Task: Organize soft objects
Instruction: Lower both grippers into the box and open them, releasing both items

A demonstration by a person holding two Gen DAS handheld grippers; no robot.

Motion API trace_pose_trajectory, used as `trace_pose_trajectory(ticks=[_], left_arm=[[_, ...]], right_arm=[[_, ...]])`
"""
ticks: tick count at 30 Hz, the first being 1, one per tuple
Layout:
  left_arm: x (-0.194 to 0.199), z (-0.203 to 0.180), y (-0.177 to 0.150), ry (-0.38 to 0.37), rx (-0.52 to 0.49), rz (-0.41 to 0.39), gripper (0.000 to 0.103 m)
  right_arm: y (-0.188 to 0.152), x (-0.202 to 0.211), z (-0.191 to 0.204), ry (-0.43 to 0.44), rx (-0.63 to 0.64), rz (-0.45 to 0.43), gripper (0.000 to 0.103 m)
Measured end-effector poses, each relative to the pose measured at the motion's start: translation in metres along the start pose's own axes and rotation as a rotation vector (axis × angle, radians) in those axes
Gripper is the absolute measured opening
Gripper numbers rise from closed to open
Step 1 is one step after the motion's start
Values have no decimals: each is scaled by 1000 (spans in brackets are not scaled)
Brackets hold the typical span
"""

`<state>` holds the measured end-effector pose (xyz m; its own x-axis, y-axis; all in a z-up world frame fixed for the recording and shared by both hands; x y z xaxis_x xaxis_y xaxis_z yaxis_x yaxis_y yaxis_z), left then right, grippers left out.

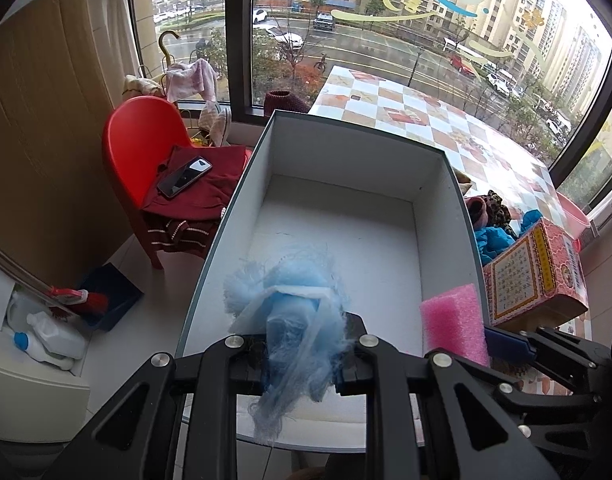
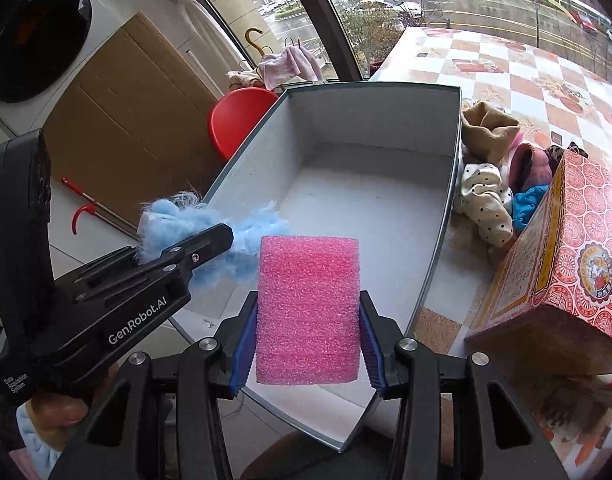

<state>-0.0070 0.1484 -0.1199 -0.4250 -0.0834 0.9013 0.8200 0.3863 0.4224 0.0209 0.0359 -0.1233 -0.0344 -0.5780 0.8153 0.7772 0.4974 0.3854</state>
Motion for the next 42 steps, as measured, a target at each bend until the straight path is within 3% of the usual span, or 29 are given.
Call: trace_pose_trajectory(ticks=[18, 35, 39, 42], left_arm=[[-2, -2, 4, 0, -1, 16, 23], [-2, 0, 4, 13, 1, 17, 24], [-3, 1, 3, 13, 3, 22, 28], [-2, 1, 4, 12, 7, 13, 44]], right_arm=[[3, 6, 2, -2, 8, -6, 47], [3, 2, 2, -61, 55, 13, 48], [3, 0, 2, -64, 58, 24, 48], [3, -1, 3, -59, 60, 28, 48]])
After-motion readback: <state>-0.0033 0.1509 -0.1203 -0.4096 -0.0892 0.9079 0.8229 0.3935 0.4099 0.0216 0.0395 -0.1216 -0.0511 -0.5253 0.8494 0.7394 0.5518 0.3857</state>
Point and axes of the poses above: each gripper's, at about its wrist camera, not at the fingertips, and x roughly against the way its jaws point, z to its left, y to its top, the point moved 8 cm from there along -x, roughly the way its jaws point, and after that the axes turned 7 degrees about z, right-handed, at the moved point
